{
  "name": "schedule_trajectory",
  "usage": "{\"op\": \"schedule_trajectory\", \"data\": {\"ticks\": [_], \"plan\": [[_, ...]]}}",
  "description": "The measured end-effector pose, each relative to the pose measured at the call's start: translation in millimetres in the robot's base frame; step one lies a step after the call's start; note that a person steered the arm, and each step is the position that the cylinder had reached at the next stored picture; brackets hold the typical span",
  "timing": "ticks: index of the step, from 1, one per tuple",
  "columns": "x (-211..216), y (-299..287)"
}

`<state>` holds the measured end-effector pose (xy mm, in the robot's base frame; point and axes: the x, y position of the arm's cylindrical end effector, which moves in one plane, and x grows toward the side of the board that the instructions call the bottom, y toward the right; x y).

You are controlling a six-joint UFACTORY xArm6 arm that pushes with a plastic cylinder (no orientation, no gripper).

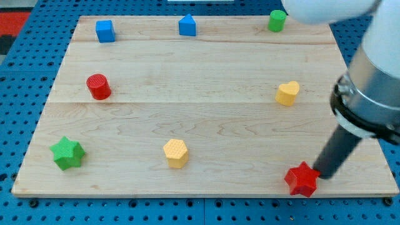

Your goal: Move the yellow hexagon into the red star

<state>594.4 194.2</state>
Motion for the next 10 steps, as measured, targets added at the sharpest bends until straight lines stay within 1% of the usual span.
{"op": "schedule_trajectory", "data": {"ticks": [1, 2, 3, 4, 5, 6, 7, 8, 10], "plan": [[16.2, 36.3], [4.7, -4.2], [-18.6, -58.4], [-6.8, -20.2], [19.4, -23.4], [14.4, -97.1], [-5.6, -166.7], [-36.1, -198.5], [5.0, -228.8]]}}
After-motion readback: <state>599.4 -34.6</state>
